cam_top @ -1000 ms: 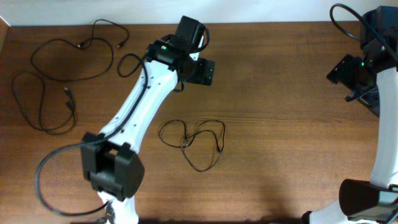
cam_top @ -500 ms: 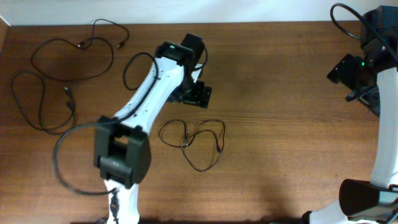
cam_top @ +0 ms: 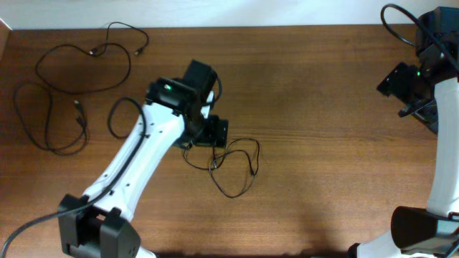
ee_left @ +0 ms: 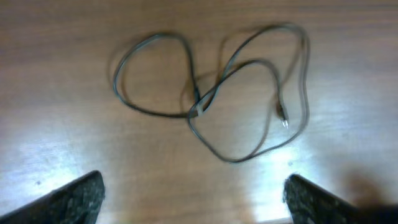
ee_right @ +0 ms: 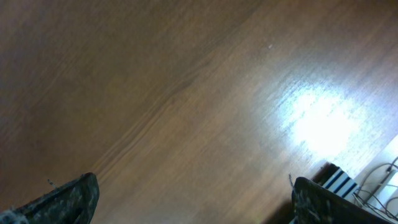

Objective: Untangle cables

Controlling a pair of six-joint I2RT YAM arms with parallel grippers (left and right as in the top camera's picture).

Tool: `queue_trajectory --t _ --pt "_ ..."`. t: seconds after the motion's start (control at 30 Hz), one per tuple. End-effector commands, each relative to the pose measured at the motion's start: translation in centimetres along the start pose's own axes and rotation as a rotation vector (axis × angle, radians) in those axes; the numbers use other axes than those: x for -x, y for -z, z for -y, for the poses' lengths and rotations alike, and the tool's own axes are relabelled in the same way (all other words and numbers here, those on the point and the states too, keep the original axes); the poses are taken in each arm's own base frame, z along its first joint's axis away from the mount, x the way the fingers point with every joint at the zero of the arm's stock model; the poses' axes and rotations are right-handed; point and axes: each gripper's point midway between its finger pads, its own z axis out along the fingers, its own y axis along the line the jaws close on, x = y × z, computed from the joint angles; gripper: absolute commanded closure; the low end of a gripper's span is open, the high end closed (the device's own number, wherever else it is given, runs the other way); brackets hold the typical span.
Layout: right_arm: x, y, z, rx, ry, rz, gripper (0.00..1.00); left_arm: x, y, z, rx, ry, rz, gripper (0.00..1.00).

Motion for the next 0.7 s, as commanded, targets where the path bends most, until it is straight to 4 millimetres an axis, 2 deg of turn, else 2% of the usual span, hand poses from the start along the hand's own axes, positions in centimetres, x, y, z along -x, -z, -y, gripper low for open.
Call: queue_trajectory --t 0.0,0.03,0.13,0.3,0.33,0.4,0.5,0.6,0.67 --pt "0.0 -0.1 0.1 -0.005 -0.005 -0.004 0.02 -1.2 -4.1 -0.5 -0.004 0.056 -0.022 0.27" --pt "0.0 -0.1 0.1 -0.005 -0.005 -0.004 0.02 -1.5 -5.6 -0.7 -0.005 0.056 -0.020 0.29" --pt "0.0 -0.1 0.1 -0.005 -0.005 -0.004 0.01 -2.3 -8.0 -1.0 -0.005 0.047 -0.019 0.40" --pt "0.0 -0.1 0.1 -0.005 -0.005 -0.004 0.02 -3.6 -11.3 0.2 -0.024 -0.012 0.010 0.40" --pt "0.0 -0.1 0.1 -0.005 -0.005 -0.004 0.02 -3.6 -11.9 0.6 -0.034 -0.028 0.031 0.43" --pt "0.0 -0.1 0.1 -0.005 -0.005 -0.004 0.01 -3.5 -12.5 0.8 -0.019 -0.047 0.059 0.53" --pt "0.0 -0.1 0.1 -0.005 -0.005 -0.004 0.02 -3.2 -12.6 -0.5 0.077 -0.060 0.096 0.52" --pt "0.0 -0.1 0.1 -0.005 -0.005 -0.004 0.02 -3.3 -12.9 -0.9 0.094 -0.060 0.091 0.50" --pt "0.0 -0.1 0.1 -0.005 -0.005 -0.004 0.02 -3.6 -13.4 -1.1 0.102 -0.060 0.073 0.53"
